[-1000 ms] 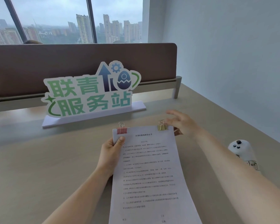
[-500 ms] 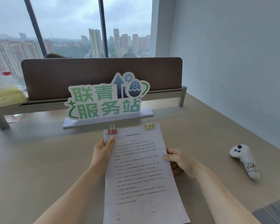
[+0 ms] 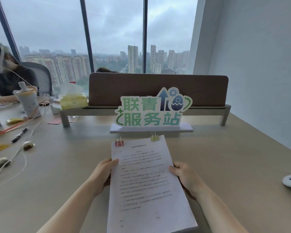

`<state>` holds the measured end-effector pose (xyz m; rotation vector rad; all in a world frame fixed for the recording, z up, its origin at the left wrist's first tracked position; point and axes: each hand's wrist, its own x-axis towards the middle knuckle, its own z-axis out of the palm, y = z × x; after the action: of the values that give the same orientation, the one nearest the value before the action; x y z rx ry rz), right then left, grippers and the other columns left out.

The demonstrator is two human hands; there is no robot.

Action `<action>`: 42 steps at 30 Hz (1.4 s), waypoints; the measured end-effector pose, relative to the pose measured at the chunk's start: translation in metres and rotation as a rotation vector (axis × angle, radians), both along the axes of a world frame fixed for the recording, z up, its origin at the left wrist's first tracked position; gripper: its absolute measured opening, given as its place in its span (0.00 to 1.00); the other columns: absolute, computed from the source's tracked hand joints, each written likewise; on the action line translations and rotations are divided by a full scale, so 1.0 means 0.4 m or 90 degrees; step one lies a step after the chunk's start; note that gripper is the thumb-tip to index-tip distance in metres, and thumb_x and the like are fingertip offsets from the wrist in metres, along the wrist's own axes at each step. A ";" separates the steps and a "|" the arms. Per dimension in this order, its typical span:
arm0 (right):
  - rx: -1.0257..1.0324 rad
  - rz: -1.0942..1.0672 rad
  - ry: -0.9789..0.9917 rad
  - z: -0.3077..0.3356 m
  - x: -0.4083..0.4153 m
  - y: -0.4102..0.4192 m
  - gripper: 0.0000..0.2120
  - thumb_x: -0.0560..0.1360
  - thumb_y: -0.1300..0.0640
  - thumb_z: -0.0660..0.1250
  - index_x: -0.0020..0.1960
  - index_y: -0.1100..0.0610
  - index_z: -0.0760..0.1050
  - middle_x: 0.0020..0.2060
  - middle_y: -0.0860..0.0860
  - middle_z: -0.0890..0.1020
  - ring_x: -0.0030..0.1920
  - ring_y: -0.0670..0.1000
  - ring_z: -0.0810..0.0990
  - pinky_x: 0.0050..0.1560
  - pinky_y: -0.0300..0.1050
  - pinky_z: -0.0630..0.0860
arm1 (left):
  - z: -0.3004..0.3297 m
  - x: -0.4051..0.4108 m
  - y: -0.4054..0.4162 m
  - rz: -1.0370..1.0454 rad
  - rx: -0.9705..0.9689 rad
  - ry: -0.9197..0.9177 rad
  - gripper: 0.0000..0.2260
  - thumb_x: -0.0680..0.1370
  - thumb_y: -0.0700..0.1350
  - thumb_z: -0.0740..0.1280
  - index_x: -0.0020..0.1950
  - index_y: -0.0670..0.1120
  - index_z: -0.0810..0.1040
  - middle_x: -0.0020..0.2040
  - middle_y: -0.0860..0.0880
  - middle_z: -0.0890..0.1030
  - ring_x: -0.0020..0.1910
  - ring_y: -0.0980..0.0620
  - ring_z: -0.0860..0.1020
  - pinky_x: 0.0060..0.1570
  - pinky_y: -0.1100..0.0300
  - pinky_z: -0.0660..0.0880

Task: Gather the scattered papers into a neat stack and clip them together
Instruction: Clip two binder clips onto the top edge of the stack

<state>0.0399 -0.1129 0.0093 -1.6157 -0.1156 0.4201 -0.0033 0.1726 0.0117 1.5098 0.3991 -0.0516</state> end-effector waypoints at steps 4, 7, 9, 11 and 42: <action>0.018 -0.020 -0.017 -0.011 0.002 0.099 0.13 0.83 0.62 0.58 0.57 0.65 0.80 0.51 0.61 0.86 0.52 0.63 0.85 0.58 0.62 0.79 | -0.020 -0.077 0.072 0.018 -0.001 0.020 0.10 0.81 0.42 0.62 0.58 0.38 0.77 0.48 0.38 0.85 0.45 0.38 0.84 0.46 0.44 0.81; 0.020 -0.035 -0.034 -0.020 0.012 0.170 0.13 0.83 0.63 0.58 0.56 0.65 0.80 0.51 0.60 0.86 0.54 0.62 0.84 0.59 0.61 0.78 | -0.027 -0.119 0.131 0.031 -0.012 0.035 0.09 0.80 0.40 0.64 0.57 0.38 0.77 0.49 0.37 0.85 0.48 0.35 0.84 0.51 0.38 0.79; 0.014 -0.035 -0.038 -0.028 0.024 0.216 0.13 0.83 0.63 0.58 0.55 0.65 0.80 0.51 0.60 0.86 0.54 0.62 0.84 0.59 0.62 0.78 | -0.029 -0.135 0.170 0.049 -0.001 0.035 0.09 0.80 0.41 0.65 0.57 0.38 0.77 0.50 0.36 0.85 0.48 0.34 0.83 0.52 0.36 0.78; 0.006 -0.035 -0.036 -0.037 0.039 0.262 0.12 0.82 0.62 0.59 0.54 0.64 0.81 0.50 0.60 0.86 0.53 0.63 0.84 0.59 0.63 0.78 | -0.030 -0.144 0.205 0.077 0.015 0.028 0.09 0.80 0.41 0.65 0.56 0.37 0.77 0.49 0.36 0.85 0.47 0.34 0.84 0.51 0.37 0.79; -0.470 0.017 -0.224 -0.055 0.164 0.631 0.13 0.77 0.50 0.59 0.35 0.52 0.65 0.32 0.47 0.72 0.36 0.52 0.73 0.31 0.43 0.64 | -0.084 0.004 0.518 0.174 0.569 0.119 0.07 0.78 0.53 0.63 0.46 0.52 0.78 0.41 0.53 0.82 0.41 0.51 0.80 0.42 0.55 0.75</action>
<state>0.1053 0.1396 -0.0126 -2.4115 -0.2696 0.1964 -0.0016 0.3799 -0.0219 2.3186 0.8475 0.2333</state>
